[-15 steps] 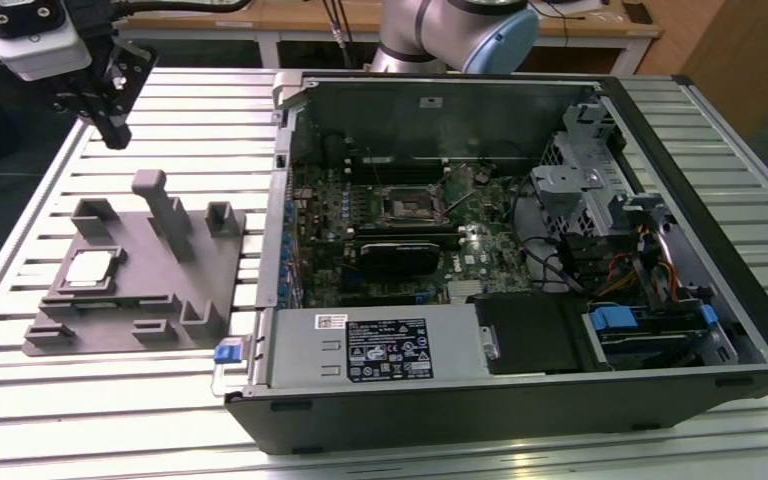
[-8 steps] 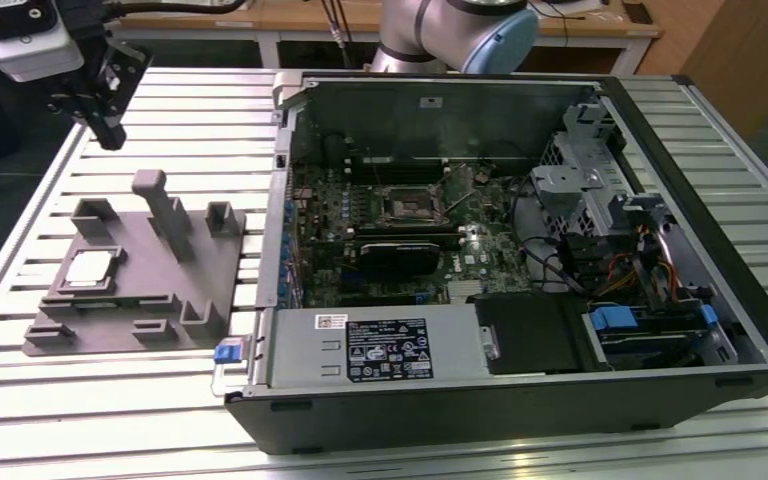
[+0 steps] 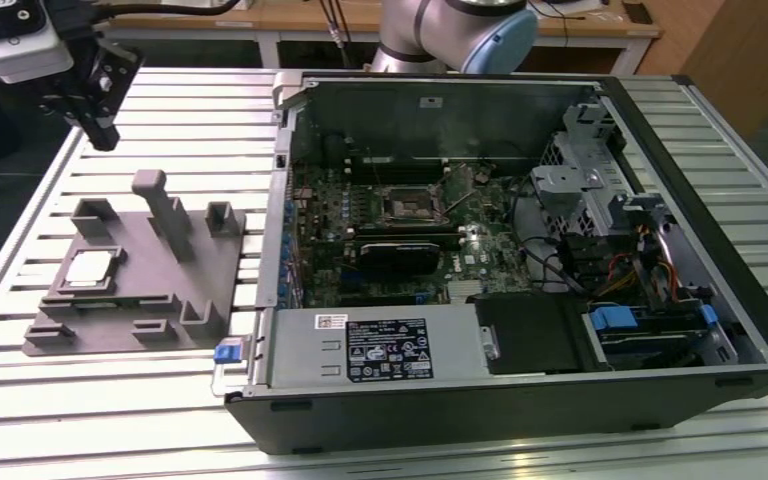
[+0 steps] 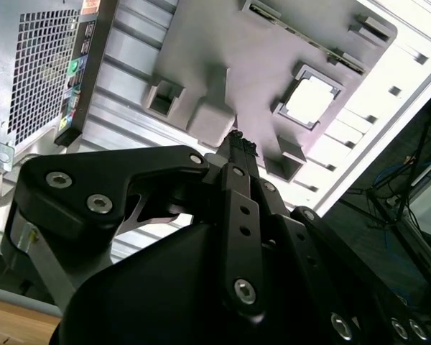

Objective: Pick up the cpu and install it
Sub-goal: 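Reach for the cpu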

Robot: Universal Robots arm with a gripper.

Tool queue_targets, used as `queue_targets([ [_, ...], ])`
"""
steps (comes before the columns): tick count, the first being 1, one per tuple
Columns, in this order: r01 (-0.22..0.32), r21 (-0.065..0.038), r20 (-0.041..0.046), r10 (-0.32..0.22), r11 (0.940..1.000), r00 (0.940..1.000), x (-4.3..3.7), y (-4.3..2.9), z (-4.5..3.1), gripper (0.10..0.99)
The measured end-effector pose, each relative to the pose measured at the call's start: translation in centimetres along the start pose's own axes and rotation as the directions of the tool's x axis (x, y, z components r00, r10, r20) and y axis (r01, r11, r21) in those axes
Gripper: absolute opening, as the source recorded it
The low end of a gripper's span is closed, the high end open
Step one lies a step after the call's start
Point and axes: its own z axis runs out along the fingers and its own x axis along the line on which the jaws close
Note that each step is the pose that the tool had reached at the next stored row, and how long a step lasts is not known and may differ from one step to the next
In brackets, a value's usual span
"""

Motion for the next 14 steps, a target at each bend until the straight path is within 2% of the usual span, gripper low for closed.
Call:
queue_targets([
  [14, 0.0, 0.0, 0.0, 0.0, 1.0, 1.0, 1.41, -0.11, 0.18, 0.106],
])
